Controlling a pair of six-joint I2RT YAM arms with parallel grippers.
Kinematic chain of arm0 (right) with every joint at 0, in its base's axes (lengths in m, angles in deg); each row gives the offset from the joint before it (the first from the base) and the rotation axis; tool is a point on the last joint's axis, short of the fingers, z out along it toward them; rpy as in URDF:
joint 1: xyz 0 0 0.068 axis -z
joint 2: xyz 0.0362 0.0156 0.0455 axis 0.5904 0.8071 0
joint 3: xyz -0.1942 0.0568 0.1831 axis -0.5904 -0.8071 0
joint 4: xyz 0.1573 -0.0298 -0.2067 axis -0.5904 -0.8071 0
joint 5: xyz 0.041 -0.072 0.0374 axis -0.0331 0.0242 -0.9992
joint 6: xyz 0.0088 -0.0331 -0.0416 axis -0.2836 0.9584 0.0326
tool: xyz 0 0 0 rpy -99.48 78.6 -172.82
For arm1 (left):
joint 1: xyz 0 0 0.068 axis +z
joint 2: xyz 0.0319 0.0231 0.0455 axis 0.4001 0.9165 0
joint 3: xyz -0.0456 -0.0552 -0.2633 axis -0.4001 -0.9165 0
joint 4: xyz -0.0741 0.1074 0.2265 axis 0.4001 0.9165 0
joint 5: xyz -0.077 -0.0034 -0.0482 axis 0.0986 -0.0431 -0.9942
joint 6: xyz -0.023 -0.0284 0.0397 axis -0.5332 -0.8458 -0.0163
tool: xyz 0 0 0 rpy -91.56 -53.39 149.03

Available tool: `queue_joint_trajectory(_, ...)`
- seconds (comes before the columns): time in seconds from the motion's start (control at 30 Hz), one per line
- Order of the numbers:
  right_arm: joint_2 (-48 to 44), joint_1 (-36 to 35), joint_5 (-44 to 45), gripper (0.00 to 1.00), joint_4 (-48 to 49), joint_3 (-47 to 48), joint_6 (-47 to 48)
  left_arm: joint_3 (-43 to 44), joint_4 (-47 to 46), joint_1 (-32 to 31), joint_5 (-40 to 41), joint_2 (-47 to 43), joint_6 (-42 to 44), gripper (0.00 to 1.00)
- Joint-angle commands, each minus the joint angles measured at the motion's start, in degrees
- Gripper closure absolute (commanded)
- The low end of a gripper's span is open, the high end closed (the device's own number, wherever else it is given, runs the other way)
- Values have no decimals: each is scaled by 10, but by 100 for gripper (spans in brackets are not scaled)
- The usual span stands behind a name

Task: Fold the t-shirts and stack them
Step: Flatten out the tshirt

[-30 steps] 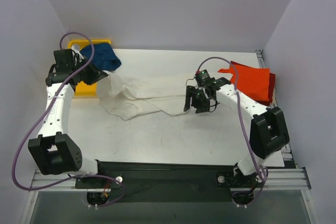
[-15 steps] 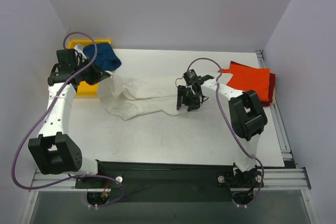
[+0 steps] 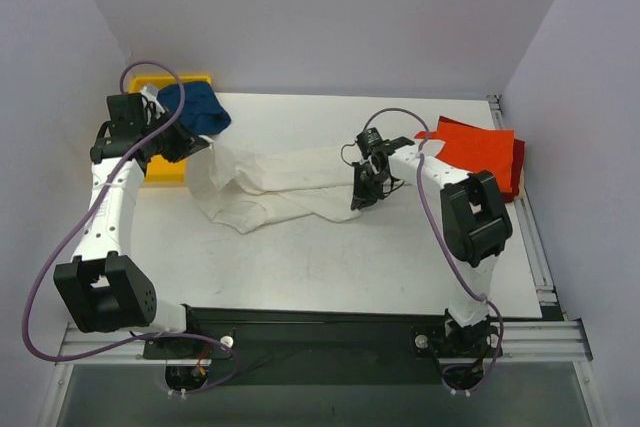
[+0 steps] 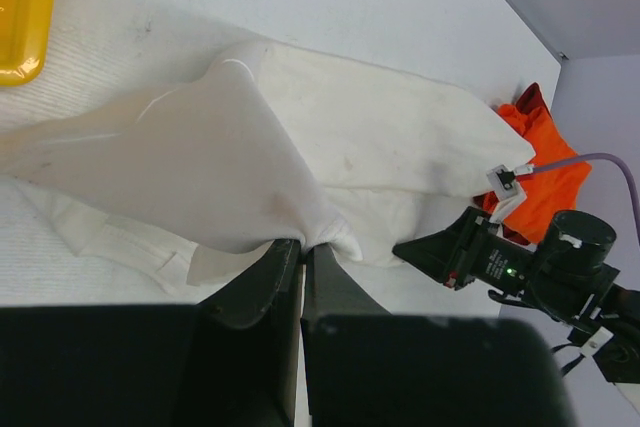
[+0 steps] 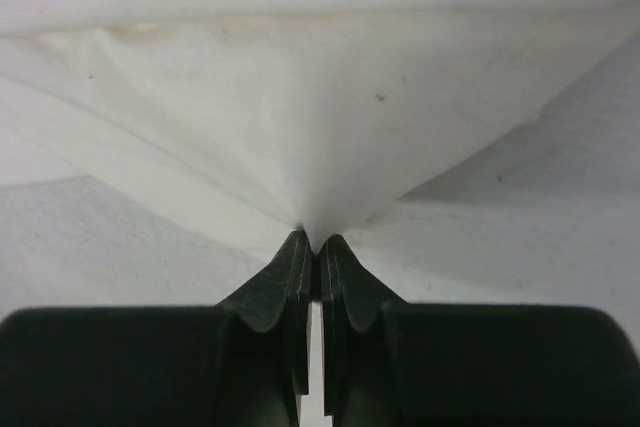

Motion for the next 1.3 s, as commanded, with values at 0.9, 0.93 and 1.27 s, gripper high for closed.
queue_joint_trajectory(0.9, -140, 74, -25, 54, -148, -129, 36, -41, -23, 21, -26, -31, 11, 100)
queue_joint_trajectory(0.93, -139, 70, -23, 54, -143, -133, 36, -41, -23, 21, -28, -31, 11, 100)
queue_joint_trajectory(1.27, -96, 60, 2, 54, -104, -133, 32, -39, -17, 21, -26, -34, 14, 100)
